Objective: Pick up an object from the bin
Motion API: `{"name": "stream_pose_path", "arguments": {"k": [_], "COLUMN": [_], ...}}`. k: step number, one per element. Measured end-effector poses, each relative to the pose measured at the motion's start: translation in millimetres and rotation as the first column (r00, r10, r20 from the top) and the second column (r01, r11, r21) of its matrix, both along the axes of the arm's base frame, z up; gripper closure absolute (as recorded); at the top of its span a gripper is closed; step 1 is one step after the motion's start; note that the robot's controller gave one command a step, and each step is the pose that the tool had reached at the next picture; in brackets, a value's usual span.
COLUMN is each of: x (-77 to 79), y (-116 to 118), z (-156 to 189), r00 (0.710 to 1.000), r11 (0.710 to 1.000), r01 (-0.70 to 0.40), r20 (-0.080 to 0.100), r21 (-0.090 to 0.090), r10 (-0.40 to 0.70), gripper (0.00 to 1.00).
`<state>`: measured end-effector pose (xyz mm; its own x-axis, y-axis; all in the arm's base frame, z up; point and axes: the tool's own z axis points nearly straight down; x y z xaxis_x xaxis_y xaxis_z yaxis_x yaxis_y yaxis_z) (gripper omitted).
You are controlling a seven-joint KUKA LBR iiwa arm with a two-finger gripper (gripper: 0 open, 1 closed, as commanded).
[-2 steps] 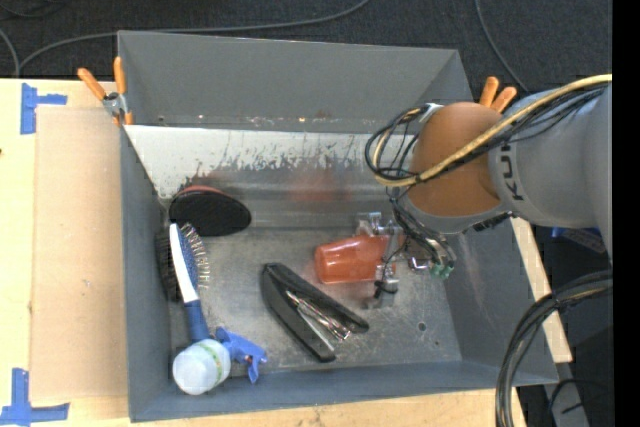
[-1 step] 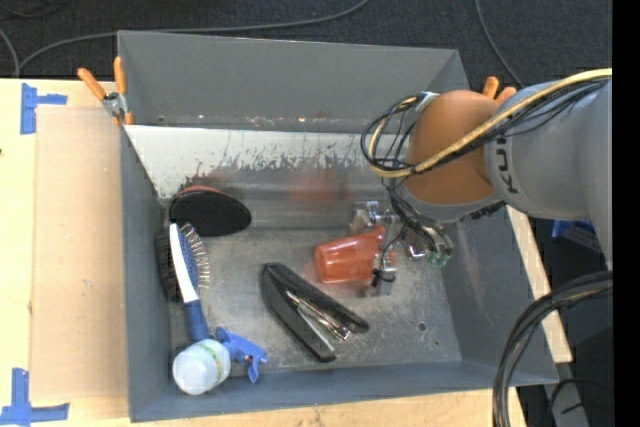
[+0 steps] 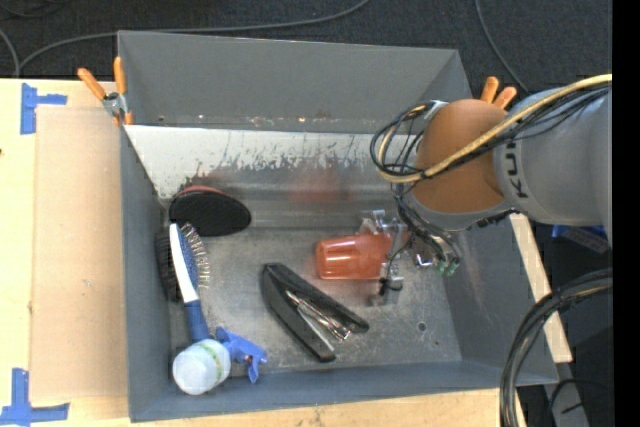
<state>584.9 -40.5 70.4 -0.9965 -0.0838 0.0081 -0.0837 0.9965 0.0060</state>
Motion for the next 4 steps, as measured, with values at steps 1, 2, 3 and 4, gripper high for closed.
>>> {"name": "stream_pose_path", "arguments": {"k": [1, 2, 3, 4], "x": [2.0, 3.1, -0.9, 5.2], "y": [-2.6, 0.5, 1.8, 1.5], "z": [-0.4, -0.7, -0.8, 1.2], "r00": [1.000, 1.000, 1.000, 0.999], "r11": [1.000, 1.000, 1.000, 0.999], "r01": [0.017, 0.026, 0.023, 0.034], "r20": [0.004, 0.000, 0.003, 0.002], "r21": [-0.001, 0.001, 0.000, 0.001], "r10": [-0.017, -0.026, -0.023, -0.034], "gripper": [0.00, 0.00, 0.00, 0.00]}}
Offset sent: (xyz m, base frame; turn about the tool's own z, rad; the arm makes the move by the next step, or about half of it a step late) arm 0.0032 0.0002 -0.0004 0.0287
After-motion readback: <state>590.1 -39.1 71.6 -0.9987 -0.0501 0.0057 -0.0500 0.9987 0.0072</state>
